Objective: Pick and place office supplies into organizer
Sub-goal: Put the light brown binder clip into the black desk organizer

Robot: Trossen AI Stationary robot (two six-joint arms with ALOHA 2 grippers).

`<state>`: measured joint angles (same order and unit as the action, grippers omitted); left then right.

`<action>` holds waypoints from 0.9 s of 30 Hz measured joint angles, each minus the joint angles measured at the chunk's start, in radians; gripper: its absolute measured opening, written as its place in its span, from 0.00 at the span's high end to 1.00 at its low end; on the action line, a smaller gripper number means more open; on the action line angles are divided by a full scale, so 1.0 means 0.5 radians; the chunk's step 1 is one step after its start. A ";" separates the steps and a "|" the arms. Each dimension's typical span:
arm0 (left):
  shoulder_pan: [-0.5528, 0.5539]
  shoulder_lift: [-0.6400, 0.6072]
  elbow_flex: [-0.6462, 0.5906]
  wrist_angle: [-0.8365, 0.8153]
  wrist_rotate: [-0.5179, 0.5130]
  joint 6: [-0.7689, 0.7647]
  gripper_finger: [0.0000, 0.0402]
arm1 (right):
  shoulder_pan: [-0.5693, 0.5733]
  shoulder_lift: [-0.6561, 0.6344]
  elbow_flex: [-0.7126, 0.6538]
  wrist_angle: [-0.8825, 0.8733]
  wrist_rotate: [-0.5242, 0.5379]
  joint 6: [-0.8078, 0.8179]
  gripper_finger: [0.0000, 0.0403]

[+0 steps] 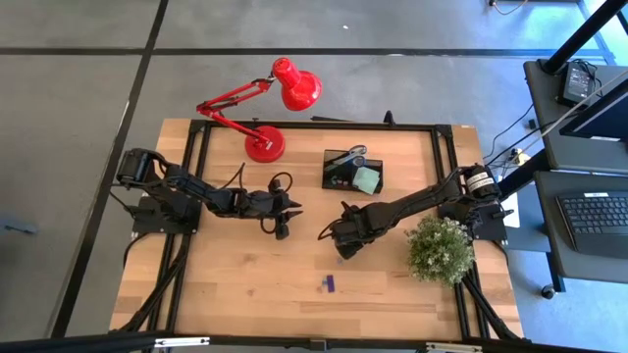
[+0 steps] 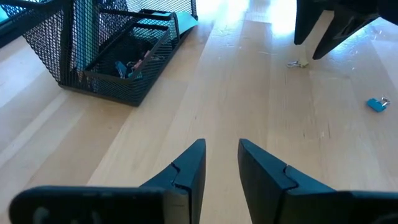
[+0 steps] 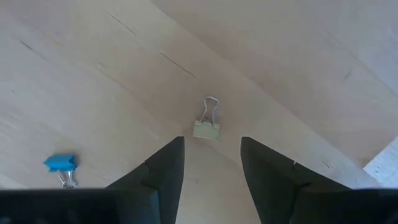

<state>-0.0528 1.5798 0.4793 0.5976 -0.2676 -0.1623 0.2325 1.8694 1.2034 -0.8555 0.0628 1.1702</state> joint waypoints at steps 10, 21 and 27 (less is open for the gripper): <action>0.000 0.000 0.000 -0.009 0.000 -0.015 0.78 | 0.000 0.028 0.000 0.006 0.016 0.005 0.60; 0.000 0.000 0.000 -0.034 0.000 -0.021 0.78 | 0.000 0.134 0.007 0.051 0.005 0.008 0.60; 0.000 0.000 0.000 -0.044 0.000 -0.021 0.78 | -0.003 0.153 0.008 0.057 -0.043 0.014 0.60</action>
<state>-0.0528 1.5796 0.4793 0.5754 -0.2676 -0.1730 0.2310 1.9461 1.2076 -0.8270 0.0410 1.1770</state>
